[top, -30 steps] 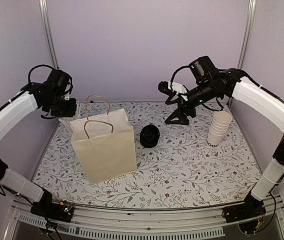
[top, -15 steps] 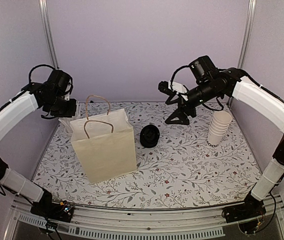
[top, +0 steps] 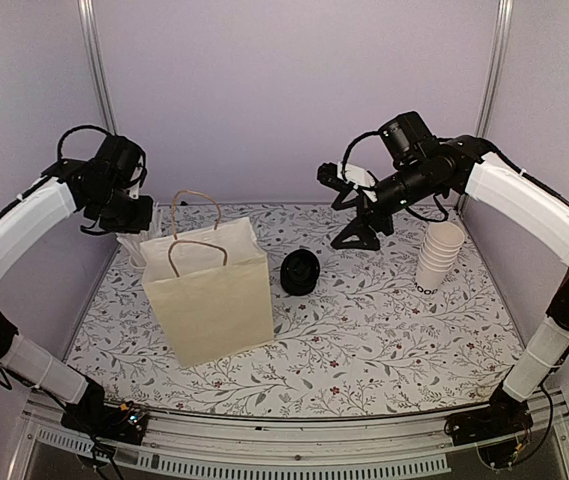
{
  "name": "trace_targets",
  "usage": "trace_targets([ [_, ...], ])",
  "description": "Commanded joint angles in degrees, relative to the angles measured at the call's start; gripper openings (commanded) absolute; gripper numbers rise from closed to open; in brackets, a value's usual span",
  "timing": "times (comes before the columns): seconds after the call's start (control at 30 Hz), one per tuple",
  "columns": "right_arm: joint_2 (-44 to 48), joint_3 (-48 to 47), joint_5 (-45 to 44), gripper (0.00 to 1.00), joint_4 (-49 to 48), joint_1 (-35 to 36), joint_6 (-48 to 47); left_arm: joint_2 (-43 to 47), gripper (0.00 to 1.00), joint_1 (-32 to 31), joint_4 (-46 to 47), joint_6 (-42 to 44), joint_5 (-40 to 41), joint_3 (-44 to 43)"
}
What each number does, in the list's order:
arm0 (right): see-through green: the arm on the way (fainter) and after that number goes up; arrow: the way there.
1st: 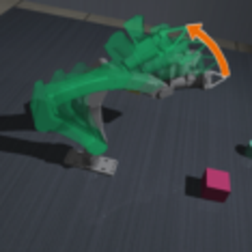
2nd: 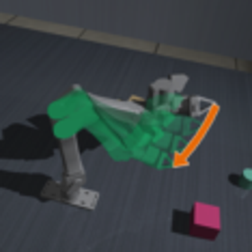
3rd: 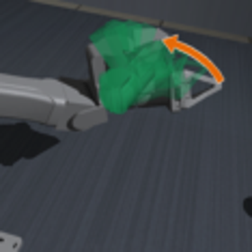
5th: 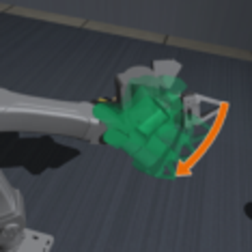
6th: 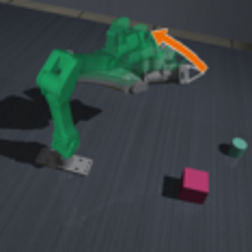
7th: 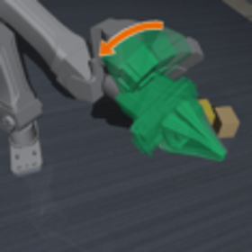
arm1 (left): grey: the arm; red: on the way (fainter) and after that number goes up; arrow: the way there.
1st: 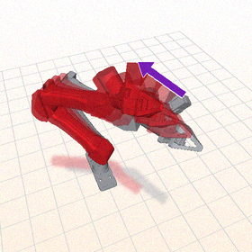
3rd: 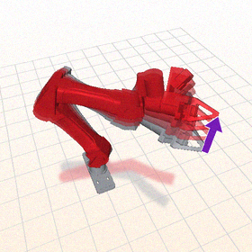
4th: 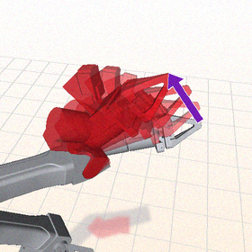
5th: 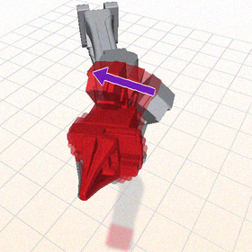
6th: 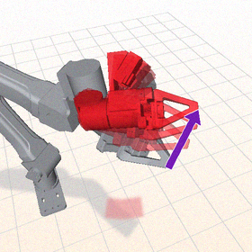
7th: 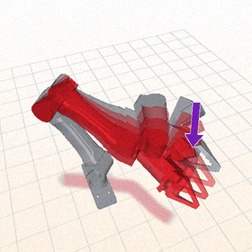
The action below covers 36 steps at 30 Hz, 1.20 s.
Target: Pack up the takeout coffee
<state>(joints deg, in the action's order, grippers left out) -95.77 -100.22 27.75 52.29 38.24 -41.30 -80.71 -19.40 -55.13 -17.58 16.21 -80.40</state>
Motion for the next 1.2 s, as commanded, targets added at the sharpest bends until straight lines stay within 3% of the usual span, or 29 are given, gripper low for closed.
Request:
trace_targets([
  [0.0, 0.7, -0.1, 0.1, 0.96, 0.0, 0.2, 0.3, 0.6, 0.00, -1.1, -6.2, 0.0, 1.3, -6.2],
  [0.33, -0.3, -1.5, 0.8, 0.96, 0.4, 0.2, 0.2, 2.4, 0.00, -1.3, -21.8, -1.2, -0.7, -21.1],
  [0.77, -0.8, -2.6, 1.3, 0.96, 1.3, 0.2, -0.2, 10.2, 0.00, -1.4, -21.9, -3.1, -2.6, -29.2],
  [1.17, -2.6, -4.7, 1.1, 0.96, 2.6, 0.2, -0.3, 16.6, 0.00, -1.4, -14.5, -1.6, -16.5, -35.2],
])
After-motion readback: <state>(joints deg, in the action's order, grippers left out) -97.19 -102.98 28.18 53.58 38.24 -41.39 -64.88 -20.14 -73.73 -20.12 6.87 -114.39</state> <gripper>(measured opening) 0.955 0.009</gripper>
